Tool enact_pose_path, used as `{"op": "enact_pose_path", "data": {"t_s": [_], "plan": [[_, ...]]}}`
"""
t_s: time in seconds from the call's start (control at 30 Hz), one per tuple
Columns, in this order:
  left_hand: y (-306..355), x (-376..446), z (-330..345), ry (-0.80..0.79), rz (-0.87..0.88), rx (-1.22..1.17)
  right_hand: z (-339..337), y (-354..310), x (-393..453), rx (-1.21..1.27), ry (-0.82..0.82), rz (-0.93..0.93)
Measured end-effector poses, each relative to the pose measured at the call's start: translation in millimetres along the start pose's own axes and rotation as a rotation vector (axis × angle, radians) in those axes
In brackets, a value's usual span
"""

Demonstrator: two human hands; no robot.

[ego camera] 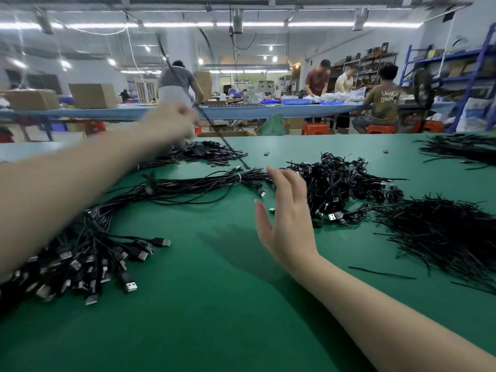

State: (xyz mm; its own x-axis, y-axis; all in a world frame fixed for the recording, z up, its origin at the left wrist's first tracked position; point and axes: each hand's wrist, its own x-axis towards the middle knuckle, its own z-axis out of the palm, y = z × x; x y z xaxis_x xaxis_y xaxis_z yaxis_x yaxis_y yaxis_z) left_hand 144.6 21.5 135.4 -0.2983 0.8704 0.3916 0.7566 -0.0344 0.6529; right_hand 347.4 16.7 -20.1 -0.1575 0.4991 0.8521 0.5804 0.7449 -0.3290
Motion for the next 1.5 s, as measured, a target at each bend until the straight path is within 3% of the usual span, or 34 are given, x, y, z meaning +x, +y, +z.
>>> {"op": "enact_pose_path", "data": {"t_s": [0.07,0.2,0.23,0.3,0.4,0.47,0.6,0.67,0.77,0.9,1.07,1.1,1.27,1.4,1.5], "plan": [[4.1,-15.9,44.6,-0.15,-0.051,-0.06,-3.9,-7.0,5.4,-0.026,0.16,-0.167],[9.4,-54.7,108.9,-0.411,0.086,-0.022,-1.9,-10.8,4.7,-0.038,0.032,-0.299],[8.3,-57.3,116.0,-0.438,0.103,-0.035,-2.8,-8.3,3.6,-0.03,-0.025,-0.279],[12.2,-63.1,127.6,-0.501,-0.065,-0.177,-6.7,0.2,3.3,0.005,-0.1,-0.165],[5.2,-56.9,122.3,-0.536,0.073,-0.026,-7.6,15.0,1.8,0.024,-0.224,0.054],[-2.2,-52.5,109.1,-0.571,0.149,0.036,-2.1,24.9,0.2,-0.091,-0.283,0.119],[-18.4,-43.7,83.8,-0.718,0.21,0.183,1.5,30.1,5.1,-0.292,-0.19,0.117],[-25.0,-37.2,73.5,-0.696,0.186,0.153,-3.6,32.3,11.3,-0.286,-0.119,0.064],[-32.8,-30.0,56.7,-0.641,0.186,-0.076,-13.7,31.1,19.5,-0.203,-0.082,-0.001],[-38.1,-26.7,39.6,-0.56,0.05,-0.39,-22.1,27.8,25.1,-0.096,-0.068,0.096],[-17.6,-28.7,51.2,-0.354,-0.315,-1.411,-21.8,12.8,32.1,0.125,-0.065,0.212],[-11.4,-30.8,58.4,-0.332,-0.351,-1.502,-19.6,7.6,33.0,0.181,-0.064,0.231],[2.2,-43.1,79.7,-0.522,-0.254,-1.138,-12.5,-3.5,31.0,0.292,-0.143,0.24],[6.4,-44.0,68.3,-0.49,-0.208,-1.138,-13.4,-0.1,28.7,0.299,-0.243,0.163],[13.8,-42.2,57.6,-0.419,-0.176,-1.221,-13.4,4.0,25.2,0.168,-0.351,0.041]]}}
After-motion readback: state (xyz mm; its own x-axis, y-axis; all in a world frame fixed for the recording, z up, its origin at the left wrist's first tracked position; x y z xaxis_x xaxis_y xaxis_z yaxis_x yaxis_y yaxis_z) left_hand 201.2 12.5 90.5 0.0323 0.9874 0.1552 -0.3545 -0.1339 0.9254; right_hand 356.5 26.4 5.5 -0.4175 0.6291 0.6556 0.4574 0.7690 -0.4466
